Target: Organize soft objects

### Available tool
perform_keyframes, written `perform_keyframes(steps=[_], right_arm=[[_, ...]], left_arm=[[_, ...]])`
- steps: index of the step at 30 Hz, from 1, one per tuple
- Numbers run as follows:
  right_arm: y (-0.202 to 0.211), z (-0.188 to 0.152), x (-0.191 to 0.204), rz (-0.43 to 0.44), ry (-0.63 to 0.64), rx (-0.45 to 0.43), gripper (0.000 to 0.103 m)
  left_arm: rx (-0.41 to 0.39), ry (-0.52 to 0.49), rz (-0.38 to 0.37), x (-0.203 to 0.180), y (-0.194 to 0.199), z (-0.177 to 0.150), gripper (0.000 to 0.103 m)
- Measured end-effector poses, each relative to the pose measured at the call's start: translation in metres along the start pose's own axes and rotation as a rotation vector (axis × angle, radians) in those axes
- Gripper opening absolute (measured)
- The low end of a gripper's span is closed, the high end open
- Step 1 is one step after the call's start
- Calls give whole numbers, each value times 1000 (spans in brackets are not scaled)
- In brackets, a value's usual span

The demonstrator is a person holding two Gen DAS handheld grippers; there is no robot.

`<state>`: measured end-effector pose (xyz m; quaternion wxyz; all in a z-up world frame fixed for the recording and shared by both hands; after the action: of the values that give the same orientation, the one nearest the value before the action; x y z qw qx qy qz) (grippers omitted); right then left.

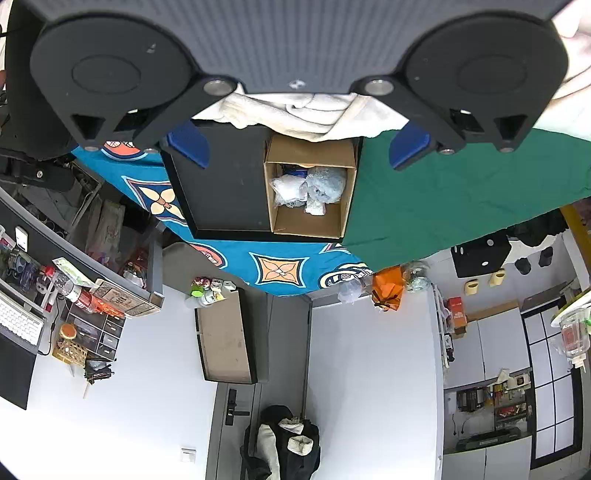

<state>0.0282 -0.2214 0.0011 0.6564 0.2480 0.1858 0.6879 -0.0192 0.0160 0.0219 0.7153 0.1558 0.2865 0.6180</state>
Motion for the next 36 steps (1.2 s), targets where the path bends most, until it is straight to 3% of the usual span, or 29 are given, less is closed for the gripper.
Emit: perform_keyframes(steps=[13,36], right_arm=[[5,-9,-1,-32,28,11,103],[15,-6,6,-34,60,10,103]], left_arm=[[13,-46,1,-14,4,-3,103],[2,-39,3,-15,15,2,103]])
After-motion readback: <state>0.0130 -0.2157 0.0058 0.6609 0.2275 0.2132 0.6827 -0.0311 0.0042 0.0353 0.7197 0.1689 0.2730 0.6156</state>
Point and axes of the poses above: each gripper's, at about its wrist camera, not at the fingertips, and y roughly against the way its jaws point, x to its left, z to its top, the point moved 7 cm from there along -y, roughly the way its jaws point, and after that the axes turned 14 degrees about -z, right-handed, at the moved point
